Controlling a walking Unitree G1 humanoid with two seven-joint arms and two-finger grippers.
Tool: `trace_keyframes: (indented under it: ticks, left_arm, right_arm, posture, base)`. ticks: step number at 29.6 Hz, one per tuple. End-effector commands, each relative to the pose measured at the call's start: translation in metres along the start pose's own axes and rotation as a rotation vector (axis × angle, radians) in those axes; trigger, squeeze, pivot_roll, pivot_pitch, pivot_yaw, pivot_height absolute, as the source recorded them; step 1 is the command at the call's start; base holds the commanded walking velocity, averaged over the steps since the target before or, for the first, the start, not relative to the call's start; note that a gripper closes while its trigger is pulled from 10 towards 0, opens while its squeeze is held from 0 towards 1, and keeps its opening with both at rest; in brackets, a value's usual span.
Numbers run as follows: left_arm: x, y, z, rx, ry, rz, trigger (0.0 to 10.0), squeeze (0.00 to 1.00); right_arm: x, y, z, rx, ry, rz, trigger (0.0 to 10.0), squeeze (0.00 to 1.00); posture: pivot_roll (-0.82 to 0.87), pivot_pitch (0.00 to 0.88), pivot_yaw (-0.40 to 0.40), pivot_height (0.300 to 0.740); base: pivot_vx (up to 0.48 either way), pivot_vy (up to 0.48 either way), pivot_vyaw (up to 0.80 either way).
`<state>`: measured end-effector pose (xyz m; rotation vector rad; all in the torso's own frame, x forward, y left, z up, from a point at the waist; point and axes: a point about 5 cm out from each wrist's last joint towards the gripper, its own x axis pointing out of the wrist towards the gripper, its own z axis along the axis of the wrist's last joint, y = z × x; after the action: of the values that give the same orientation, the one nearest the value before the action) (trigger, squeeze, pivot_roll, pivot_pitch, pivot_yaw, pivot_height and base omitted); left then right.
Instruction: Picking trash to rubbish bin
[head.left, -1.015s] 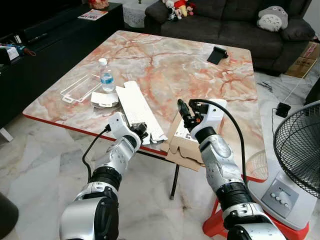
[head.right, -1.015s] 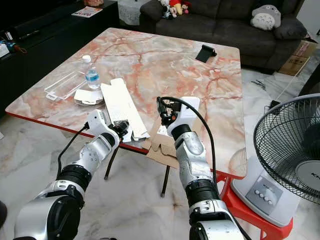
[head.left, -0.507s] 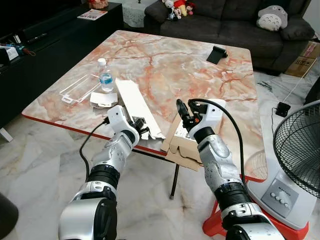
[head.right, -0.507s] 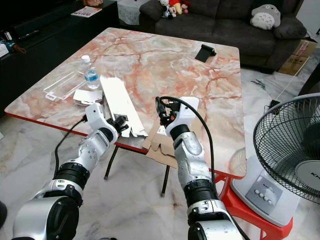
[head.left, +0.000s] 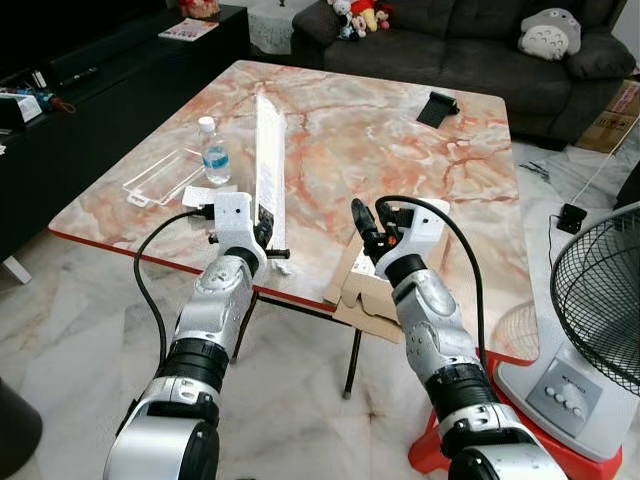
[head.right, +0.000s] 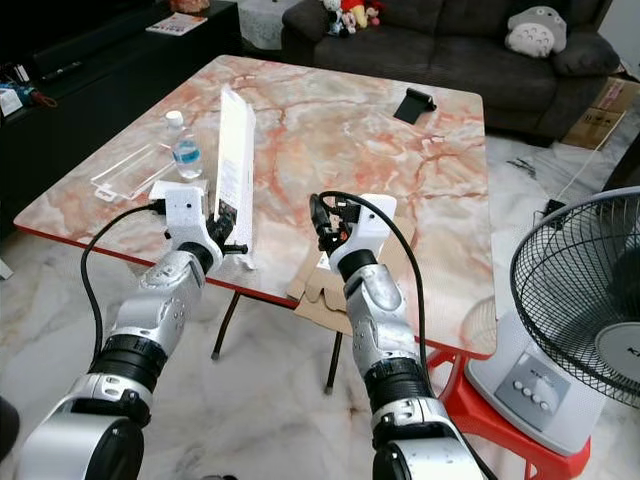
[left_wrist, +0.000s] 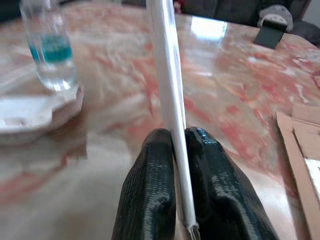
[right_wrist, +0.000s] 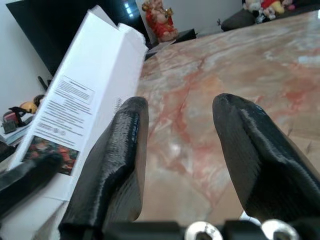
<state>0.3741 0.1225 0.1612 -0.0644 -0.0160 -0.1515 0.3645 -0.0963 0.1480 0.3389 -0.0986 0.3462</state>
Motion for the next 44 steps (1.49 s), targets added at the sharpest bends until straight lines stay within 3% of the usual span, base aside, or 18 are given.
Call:
trace_keyframes:
  ticks: [1,7,17,20,24,32,44]
  left_arm:
    - [-0.001,-0.002,0.011,0.053,-0.061,0.003,10.0,0.0]
    - [-0.005,-0.005,0.023,0.096,-0.151,0.013,10.0,0.0]
    - [-0.015,-0.009,0.047,0.325,-0.362,0.071,10.0,0.0]
    - [-0.018,-0.009,0.052,0.341,-0.418,0.104,10.0,0.0]
    - [-0.022,-0.002,0.049,0.33,-0.421,0.156,10.0,0.0]
    - [-0.025,-0.003,0.035,0.326,-0.394,0.121,10.0,0.0]
    - [-0.025,-0.009,0.036,0.307,-0.411,0.096,10.0,0.0]
  right_arm:
    - [0.002,-0.001,0.006,0.002,-0.023,-0.004,10.0,0.0]
    - [0.001,-0.004,0.008,-0.005,-0.027,-0.011,10.0,0.0]
    - [0.006,-0.001,0.028,-0.039,-0.126,-0.003,10.0,0.0]
    - [0.007,0.0,0.032,-0.072,-0.142,-0.01,10.0,0.0]
    - [0.008,0.002,0.035,-0.095,-0.163,-0.002,10.0,0.0]
    - [0.005,0.001,0.034,-0.109,-0.177,-0.016,10.0,0.0]
    - [0.002,0.002,0.03,-0.103,-0.177,-0.024,10.0,0.0]
  posture:
    - [0.04,0.055,-0.048,0.74]
    - [0.04,0.061,-0.058,0.74]
    - [0.03,0.059,-0.069,0.74]
    - [0.03,0.062,-0.071,0.74]
    - [0.02,0.054,-0.071,0.74]
    - [-0.01,0.026,-0.038,0.74]
    - [0.0,0.011,-0.026,0.74]
  base:
    - [0.0,0.0,0.0]
    - [0.0,0.0,0.0]
    - [0.0,0.0,0.0]
    - [0.0,0.0,0.0]
    - [0.0,0.0,0.0]
    - [0.0,0.0,0.0]
    - [0.0,0.0,0.0]
